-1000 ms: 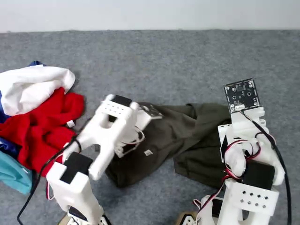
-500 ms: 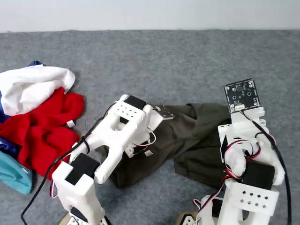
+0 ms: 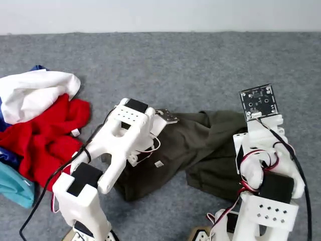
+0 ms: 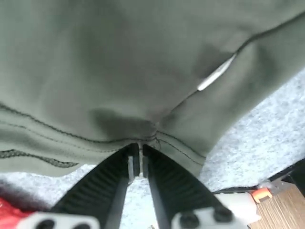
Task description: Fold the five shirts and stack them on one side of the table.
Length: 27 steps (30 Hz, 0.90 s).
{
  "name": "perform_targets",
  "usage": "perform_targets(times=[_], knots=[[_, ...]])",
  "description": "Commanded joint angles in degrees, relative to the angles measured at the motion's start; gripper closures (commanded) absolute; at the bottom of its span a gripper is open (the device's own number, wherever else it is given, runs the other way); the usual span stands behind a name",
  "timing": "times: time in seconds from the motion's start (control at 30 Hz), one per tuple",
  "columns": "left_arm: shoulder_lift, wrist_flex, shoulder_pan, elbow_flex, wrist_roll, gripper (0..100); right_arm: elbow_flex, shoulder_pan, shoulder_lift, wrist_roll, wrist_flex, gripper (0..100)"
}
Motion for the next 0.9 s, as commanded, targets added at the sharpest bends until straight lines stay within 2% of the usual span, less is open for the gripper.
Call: perform_targets(times=[0.0, 0.17, 0.4, 0.87], knots=[[-0.4, 4.4, -0.7, -3.0, -1.7, 95, -0.2, 0.0, -1.2, -0.4, 0.4, 98.8], [-0.4, 4.8, -0.6, -5.2, -4.3, 90, -0.2, 0.0, -1.2, -0.4, 0.4, 98.8], [-0.3, 4.5, -0.7, -3.6, -4.6, 90, -0.2, 0.1, -1.5, -0.4, 0.4, 98.8], [-0.3, -3.3, -0.7, 3.4, -4.6, 90, -0.2, 0.1, -1.5, -0.4, 0.4, 98.8]])
